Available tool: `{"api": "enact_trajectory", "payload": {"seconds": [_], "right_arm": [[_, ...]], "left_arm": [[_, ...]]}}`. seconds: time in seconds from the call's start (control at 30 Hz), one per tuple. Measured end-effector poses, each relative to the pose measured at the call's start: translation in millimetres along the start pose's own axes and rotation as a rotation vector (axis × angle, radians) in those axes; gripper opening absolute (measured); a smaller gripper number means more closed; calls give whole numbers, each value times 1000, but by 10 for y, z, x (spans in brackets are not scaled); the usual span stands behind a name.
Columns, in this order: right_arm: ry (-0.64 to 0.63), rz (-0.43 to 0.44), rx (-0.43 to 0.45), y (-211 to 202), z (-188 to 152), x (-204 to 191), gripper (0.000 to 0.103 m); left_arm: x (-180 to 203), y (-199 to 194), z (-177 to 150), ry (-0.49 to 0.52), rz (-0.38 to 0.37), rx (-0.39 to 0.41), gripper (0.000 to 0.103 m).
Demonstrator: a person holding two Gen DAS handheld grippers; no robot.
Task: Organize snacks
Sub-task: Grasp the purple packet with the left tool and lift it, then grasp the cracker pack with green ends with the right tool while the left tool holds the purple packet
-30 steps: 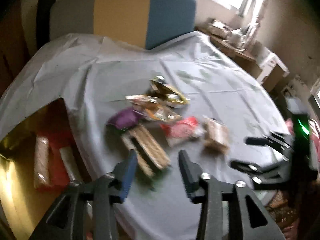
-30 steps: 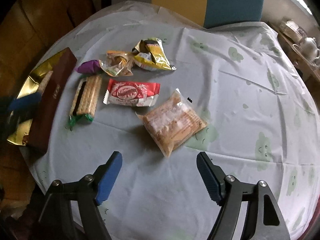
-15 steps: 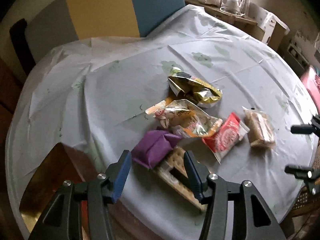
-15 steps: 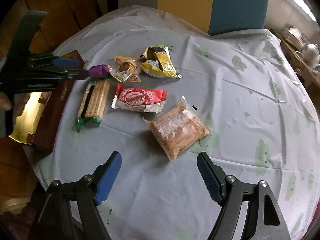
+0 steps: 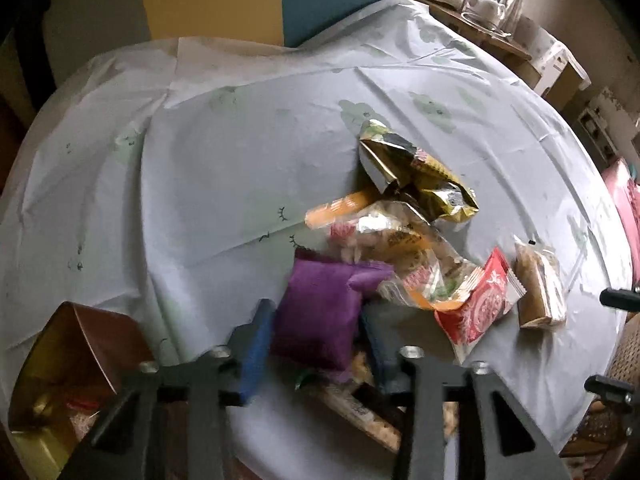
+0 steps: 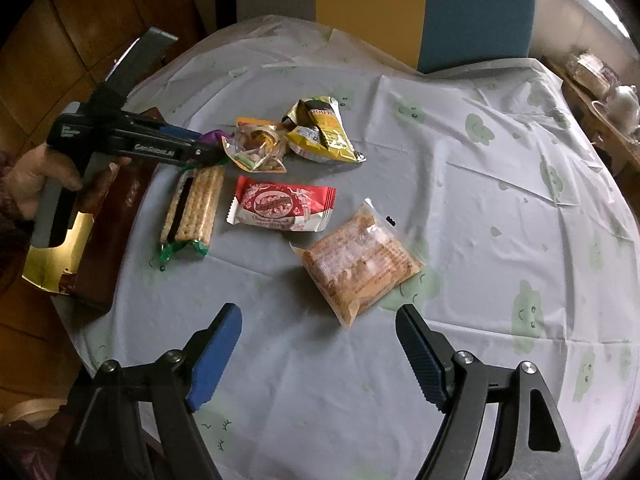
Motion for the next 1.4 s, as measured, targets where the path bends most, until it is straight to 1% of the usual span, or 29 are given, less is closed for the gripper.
{"api": "enact_trajectory", "payload": {"seconds": [0.1,0.2,0.27,0.37,0.47,0.6,0.7,0.8,0.93,1.0,1.07,1.2,1.27,1.4], "right_arm": [[0,-8,5,-8,5,1,80],[6,-14,10,-20,13,21,80],[11,-20,14,-30,19,37,80],[19,-29,17,-37,20,62,80],[29,-43,19,-34,17,96,80],[46,-54,18,-30,5,134,80],[48,-60,18,-26,-4,129,80],[39,-58,19,-19,-11,93,80],[14,-41,18,3,-18,14,80],[1,-38,16,16,-25,-30,80],[-11,-23,16,23,-31,-95,80],[-35,25,16,30,-11,-273,80],[-45,70,13,27,43,-427,80],[-114,94,28,37,257,-769,80]], "left_arm": [[45,-180,-36,-22,20,63,39],[147,-410,-101,-38,8,134,39],[289,-600,-210,-42,-14,184,39],[526,-799,-405,-32,-57,238,39],[782,-918,-654,-5,-65,279,39],[1068,-951,-1036,33,-86,300,39],[1221,-888,-1342,68,-67,304,39],[1267,-849,-1576,89,-55,303,39],[1250,-766,-1870,105,-20,297,39],[1208,-714,-1941,88,-33,291,39],[1194,-721,-1977,92,-31,323,39],[1203,-698,-2003,96,-35,344,39],[1195,-709,-2018,82,-48,360,39],[1162,-731,-2028,55,-85,378,39]]}}
Point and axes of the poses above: each gripper's, at about its wrist camera, not at the fingertips, and y roughly the way its jaws point, x to its right, z to its top, the point moved 9 cm from there along y, roughly the way its jaws point, and after that the axes turned 3 degrees about -x, right-handed, at the moved point
